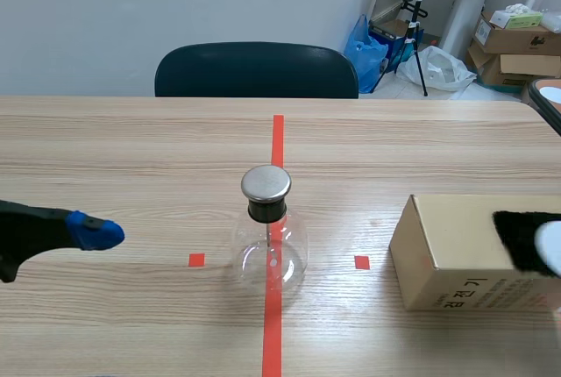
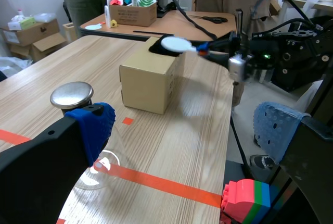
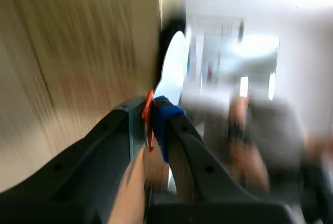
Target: Do the electroscope experiment
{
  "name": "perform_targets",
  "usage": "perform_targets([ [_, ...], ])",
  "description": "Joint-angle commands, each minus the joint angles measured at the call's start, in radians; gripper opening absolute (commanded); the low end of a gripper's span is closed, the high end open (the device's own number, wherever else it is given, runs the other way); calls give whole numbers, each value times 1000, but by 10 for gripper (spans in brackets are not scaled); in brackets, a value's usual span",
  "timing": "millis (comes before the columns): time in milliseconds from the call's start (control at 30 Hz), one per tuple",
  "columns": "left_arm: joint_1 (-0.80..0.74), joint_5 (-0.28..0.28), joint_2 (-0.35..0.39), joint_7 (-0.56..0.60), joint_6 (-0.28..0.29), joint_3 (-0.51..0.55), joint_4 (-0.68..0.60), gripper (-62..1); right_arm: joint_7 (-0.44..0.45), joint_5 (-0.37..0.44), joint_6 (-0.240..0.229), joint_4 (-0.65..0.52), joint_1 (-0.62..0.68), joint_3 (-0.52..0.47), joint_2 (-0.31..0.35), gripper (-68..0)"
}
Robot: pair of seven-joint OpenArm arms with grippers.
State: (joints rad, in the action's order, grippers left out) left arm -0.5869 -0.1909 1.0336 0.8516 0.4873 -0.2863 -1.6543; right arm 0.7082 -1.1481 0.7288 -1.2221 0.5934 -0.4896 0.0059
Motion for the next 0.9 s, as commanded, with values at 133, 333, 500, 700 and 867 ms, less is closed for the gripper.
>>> perform_targets([
  [133, 3, -10, 0, 14, 2, 8, -15, -39, 256, -10, 54, -14, -1, -16, 24, -658],
  [333, 3, -11, 1, 14, 2, 8, -15, -39, 52, -17, 54, -14, 2, -16, 17, -658],
  [500, 3, -14, 1, 14, 2, 8, -15, -39, 177, 1, 54, -14, 2, -16, 13, -658],
  [700, 2, -14, 1, 13, 2, 8, -15, -39, 237, -15, 54, -14, 2, -22, 23, -658],
  [867, 3, -18, 1, 11, 2, 8, -15, -39, 61, 10, 54, -14, 10, -26, 13, -658],
])
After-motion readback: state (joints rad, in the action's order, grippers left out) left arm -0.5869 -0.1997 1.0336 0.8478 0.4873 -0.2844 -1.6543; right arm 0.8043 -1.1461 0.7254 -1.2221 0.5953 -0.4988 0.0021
